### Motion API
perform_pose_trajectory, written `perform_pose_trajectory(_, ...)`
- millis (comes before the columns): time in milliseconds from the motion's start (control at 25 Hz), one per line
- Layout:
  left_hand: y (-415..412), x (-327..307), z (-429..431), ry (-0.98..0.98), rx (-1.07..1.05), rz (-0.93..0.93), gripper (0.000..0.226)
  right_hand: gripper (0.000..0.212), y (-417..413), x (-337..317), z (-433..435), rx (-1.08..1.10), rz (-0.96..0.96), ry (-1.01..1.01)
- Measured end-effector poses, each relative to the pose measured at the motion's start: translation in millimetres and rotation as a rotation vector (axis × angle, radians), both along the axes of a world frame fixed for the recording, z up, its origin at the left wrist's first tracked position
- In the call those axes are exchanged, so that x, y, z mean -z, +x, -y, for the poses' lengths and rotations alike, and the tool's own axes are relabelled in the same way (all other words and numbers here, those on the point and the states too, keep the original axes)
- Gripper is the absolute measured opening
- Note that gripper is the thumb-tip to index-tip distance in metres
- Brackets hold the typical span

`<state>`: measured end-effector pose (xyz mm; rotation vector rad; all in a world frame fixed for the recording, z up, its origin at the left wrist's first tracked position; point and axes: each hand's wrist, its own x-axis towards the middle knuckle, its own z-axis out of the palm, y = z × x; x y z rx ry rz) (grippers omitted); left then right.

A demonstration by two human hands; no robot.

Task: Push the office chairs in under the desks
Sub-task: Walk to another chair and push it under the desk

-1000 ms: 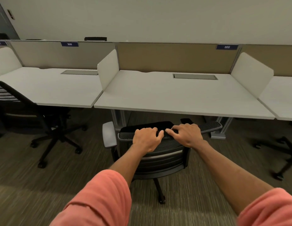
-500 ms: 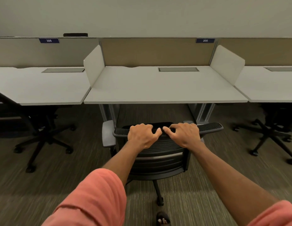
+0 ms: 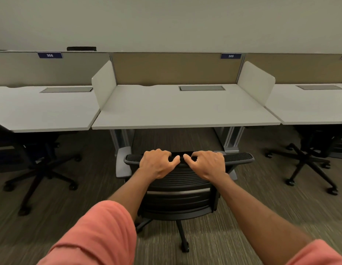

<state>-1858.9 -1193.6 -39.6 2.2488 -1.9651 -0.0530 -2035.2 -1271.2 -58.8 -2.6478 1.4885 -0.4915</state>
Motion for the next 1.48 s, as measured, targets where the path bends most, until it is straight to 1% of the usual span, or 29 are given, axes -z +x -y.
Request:
perform_pose_trajectory(280, 17.2, -1.2, 26.9, 0.011, 0.036, -0.009, 0.059, 0.069, 13.8, -3.8, 23.3, 0.011, -0.055, 0.006)
perform_pose_trajectory(480, 26.4, 3.4, 54.7, -0.019, 0.029, 0.013, 0.059, 0.069, 23.1, -2.1, 48.5, 0.018, -0.061, -0.027)
perform_pose_trajectory(640, 24.9, 7.5, 86.3, -0.054, 0.0, 0.019, 0.06, 0.068, 24.3, -5.1, 82.9, -0.002, -0.066, -0.035)
perform_pose_trajectory(800, 18.1, 12.1, 134.7, -0.081, -0.024, 0.02, 0.055, 0.066, 21.8, -8.6, 132.4, -0.019, -0.094, -0.052)
perform_pose_trajectory(840, 19.9, 11.2, 135.8, -0.09, -0.04, 0.017, 0.054, 0.065, 23.3, -10.4, 135.0, -0.033, -0.092, -0.062)
perform_pose_trajectory(1000, 12.4, 13.0, 186.5, -0.1, -0.061, -0.001, 0.055, 0.064, 18.1, -10.2, 191.5, -0.043, -0.125, -0.068)
perform_pose_trajectory(1240, 15.6, 11.5, 240.2, -0.112, -0.077, 0.007, 0.056, 0.066, 21.6, -8.1, 245.4, -0.058, -0.096, -0.107)
perform_pose_trajectory(1480, 18.1, 14.5, 295.3, -0.125, -0.092, -0.009, 0.055, 0.064, 26.4, -6.3, 302.2, -0.091, -0.071, -0.093)
